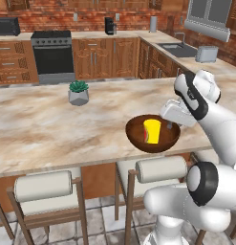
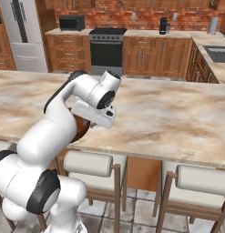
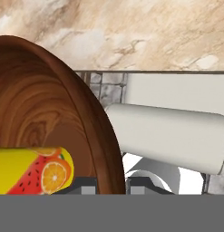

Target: Place the cup inside the bowl on the dining table and move the bowl to any counter.

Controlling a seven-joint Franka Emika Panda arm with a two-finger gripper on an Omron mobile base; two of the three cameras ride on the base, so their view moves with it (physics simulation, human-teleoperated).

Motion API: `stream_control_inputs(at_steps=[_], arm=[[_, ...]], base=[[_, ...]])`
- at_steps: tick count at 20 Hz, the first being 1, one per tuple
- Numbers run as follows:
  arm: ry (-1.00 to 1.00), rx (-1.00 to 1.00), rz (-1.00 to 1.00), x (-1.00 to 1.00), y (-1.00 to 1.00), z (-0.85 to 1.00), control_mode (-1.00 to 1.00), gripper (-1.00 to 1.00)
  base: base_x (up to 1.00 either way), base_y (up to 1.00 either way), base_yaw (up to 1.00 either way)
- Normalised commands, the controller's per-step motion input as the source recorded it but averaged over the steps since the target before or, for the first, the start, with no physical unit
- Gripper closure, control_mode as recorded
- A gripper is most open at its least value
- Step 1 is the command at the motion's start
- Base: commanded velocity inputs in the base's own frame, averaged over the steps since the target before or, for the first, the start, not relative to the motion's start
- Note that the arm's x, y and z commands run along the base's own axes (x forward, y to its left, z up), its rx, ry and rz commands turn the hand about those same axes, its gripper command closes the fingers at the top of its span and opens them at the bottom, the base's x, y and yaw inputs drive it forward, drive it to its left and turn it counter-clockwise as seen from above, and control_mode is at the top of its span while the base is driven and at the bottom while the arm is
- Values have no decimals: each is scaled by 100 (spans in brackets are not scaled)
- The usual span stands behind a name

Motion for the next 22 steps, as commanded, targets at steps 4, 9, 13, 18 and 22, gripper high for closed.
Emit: stream_control_inputs(at_steps=[4,9,13,18,22], arm=[[0,0,0,0,0,0,100,100],[0,0,0,0,0,0,100,100],[0,0,0,0,0,0,100,100],[0,0,0,0,0,0,100,100],[0,0,0,0,0,0,100,100]], base=[[-8,34,2],[0,55,2],[0,49,2],[0,40,3],[0,51,4]])
